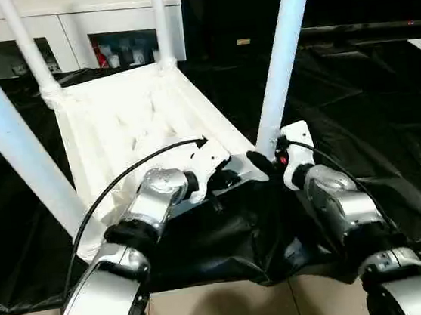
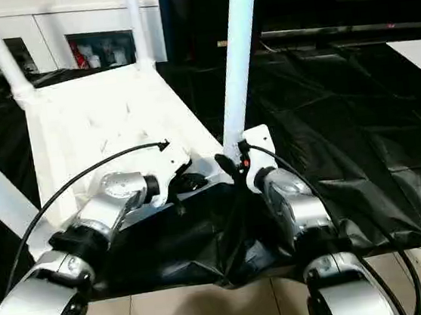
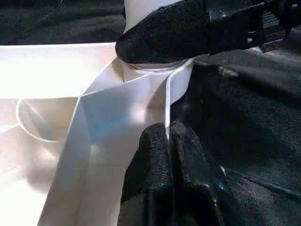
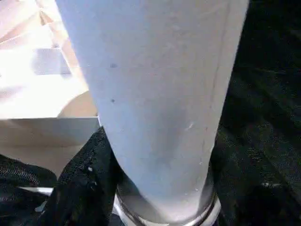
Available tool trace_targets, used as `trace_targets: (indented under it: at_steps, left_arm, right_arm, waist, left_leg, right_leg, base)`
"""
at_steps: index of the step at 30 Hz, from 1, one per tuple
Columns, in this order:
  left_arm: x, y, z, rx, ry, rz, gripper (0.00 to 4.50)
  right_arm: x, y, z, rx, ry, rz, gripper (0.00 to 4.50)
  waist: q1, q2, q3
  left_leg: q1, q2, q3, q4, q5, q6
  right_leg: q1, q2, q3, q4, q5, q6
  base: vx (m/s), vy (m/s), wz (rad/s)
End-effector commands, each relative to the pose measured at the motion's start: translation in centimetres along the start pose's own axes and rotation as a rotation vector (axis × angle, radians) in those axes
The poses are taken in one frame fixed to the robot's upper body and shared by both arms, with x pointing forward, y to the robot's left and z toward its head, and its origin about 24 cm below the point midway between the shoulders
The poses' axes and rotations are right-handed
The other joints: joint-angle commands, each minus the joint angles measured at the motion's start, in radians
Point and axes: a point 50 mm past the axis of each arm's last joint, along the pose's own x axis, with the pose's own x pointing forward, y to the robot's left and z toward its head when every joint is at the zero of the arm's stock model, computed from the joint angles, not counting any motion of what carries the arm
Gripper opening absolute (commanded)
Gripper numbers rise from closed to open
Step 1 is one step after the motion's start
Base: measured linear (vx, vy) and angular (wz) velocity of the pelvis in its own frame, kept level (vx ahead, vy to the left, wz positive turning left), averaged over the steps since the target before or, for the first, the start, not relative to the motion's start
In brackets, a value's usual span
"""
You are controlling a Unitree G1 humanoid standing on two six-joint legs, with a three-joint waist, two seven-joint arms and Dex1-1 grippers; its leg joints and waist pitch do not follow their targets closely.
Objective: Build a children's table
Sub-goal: Rotate leg to tighten
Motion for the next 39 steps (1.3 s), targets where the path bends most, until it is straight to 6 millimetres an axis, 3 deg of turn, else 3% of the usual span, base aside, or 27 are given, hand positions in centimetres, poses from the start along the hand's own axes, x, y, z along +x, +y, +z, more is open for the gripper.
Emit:
trace_targets:
  at_steps: [1,8,10,13,14,16,18,26,27,28,33,35,39]
  left_arm:
    - [0.6,0.1,1.9,0.03,-0.062,0.029,0.0]
    - [-0.6,0.0,0.9,0.097,-0.035,-0.099,0.0]
    - [-1.6,-0.4,0.2,0.114,-0.024,-0.222,0.0]
    - [-2.0,-0.5,-0.1,0.121,-0.017,-0.265,0.0]
    - [-2.5,-0.5,-0.4,0.132,-0.002,-0.3,0.0]
    - [-3.1,-0.5,-0.8,0.137,0.022,-0.341,0.0]
    - [-4.2,-0.6,-1.3,0.143,0.05,-0.417,0.0]
    - [-6.1,-1.1,-1.7,0.166,0.093,-0.55,0.0]
    - [-6.2,-1.1,-1.7,0.167,0.093,-0.55,0.0]
    - [-6.3,-1.0,-1.5,0.17,0.093,-0.553,0.0]
    - [-6.2,-1.2,-1.2,0.173,0.08,-0.547,0.0]
    - [-6.1,-1.2,-1.1,0.171,0.07,-0.536,0.0]
    - [-5.6,-1.1,-0.9,0.163,0.053,-0.492,0.0]
  right_arm:
    - [1.0,3.2,-1.5,-0.002,0.065,0.164,3.08]
    - [-0.5,2.4,-0.2,-0.09,0.029,0.374,3.29]
    - [-2.1,1.9,-0.1,-0.135,0.045,0.527,3.29]
    - [-2.7,1.7,-0.1,-0.151,0.055,0.577,3.29]
    - [-3.4,1.3,-0.1,-0.158,0.075,0.629,3.29]
    - [-4.2,0.9,0.0,-0.153,0.1,0.686,3.29]
    - [-5.3,0.5,0.1,-0.161,0.142,0.764,3.29]
    - [-6.3,0.1,0.3,-0.207,0.194,0.837,3.29]
    - [-6.3,0.1,0.3,-0.207,0.195,0.838,3.05]
    - [-6.4,0.2,0.3,-0.213,0.205,0.857,2.96]
    - [-6.5,0.5,0.4,-0.207,0.216,0.882,2.57]
    - [-6.5,0.6,0.3,-0.2,0.217,0.887,2.5]
    - [-6.3,0.5,0.0,-0.185,0.211,0.852,2.44]
  waist:
    - [0.003,-0.004,-0.062]
    - [0.008,-0.011,-0.063]
    - [0.013,-0.01,-0.062]
    - [0.015,-0.008,-0.064]
    - [0.019,-0.007,-0.067]
    - [0.027,-0.007,-0.068]
    - [0.037,-0.007,-0.068]
    - [0.048,-0.005,-0.062]
    - [0.049,-0.005,-0.061]
    - [0.049,-0.012,-0.061]
    - [0.052,-0.013,-0.064]
    - [0.052,-0.014,-0.065]
    - [0.052,-0.016,-0.064]
  left_leg:
    - [0.022,0.019,-0.017,-0.073,-0.373,-0.007]
    - [0.02,0.021,-0.017,-0.073,-0.354,0.014]
    - [0.017,0.025,-0.016,-0.072,-0.337,0.03]
    - [0.014,0.027,-0.013,-0.071,-0.307,0.039]
    - [0.02,0.029,-0.009,-0.067,-0.288,0.042]
    - [0.018,0.03,-0.01,-0.066,-0.26,0.052]
    - [0.018,0.032,-0.007,-0.064,-0.242,0.066]
    - [0.029,0.036,-0.008,-0.074,-0.324,0.006]
    - [0.028,0.036,-0.008,-0.075,-0.324,0.005]
    - [0.027,0.035,-0.008,-0.075,-0.324,0.004]
    - [0.024,0.033,-0.009,-0.072,-0.284,0.008]
    - [0.022,0.032,-0.007,-0.069,-0.258,0.017]
    - [0.022,0.031,-0.007,-0.068,-0.261,0.019]
  right_leg:
    - [0.032,-0.047,0.032,-0.096,-0.338,-0.184]
    - [0.037,-0.048,0.031,-0.096,-0.337,-0.183]
    - [0.042,-0.049,0.034,-0.09,-0.292,-0.194]
    - [0.041,-0.047,0.033,-0.082,-0.24,-0.215]
    - [0.038,-0.046,0.033,-0.077,-0.192,-0.236]
    - [0.048,-0.044,0.031,-0.071,-0.147,-0.25]
    - [0.047,-0.045,0.031,-0.066,-0.122,-0.264]
    - [0.032,-0.049,0.035,-0.078,-0.273,-0.231]
    - [0.032,-0.05,0.036,-0.078,-0.274,-0.229]
    - [0.032,-0.05,0.036,-0.078,-0.282,-0.224]
    - [0.036,-0.051,0.036,-0.073,-0.249,-0.216]
    - [0.037,-0.049,0.036,-0.07,-0.214,-0.223]
    - [0.037,-0.05,0.036,-0.073,-0.238,-0.219]
  base:
    - [0.0,0.0,0.0]
    - [0.0,0.0,0.0]
    - [0.0,0.0,0.0]
    - [0.0,0.0,0.0]
    - [0.0,0.0,0.0]
    - [0.0,0.0,0.0]
    - [0.0,0.0,0.0]
    - [0.0,0.0,0.0]
    - [0.0,0.0,0.0]
    - [0.0,0.0,0.0]
    - [0.0,0.0,0.0]
    - [0.0,0.0,0.0]
    - [0.0,0.0,0.0]
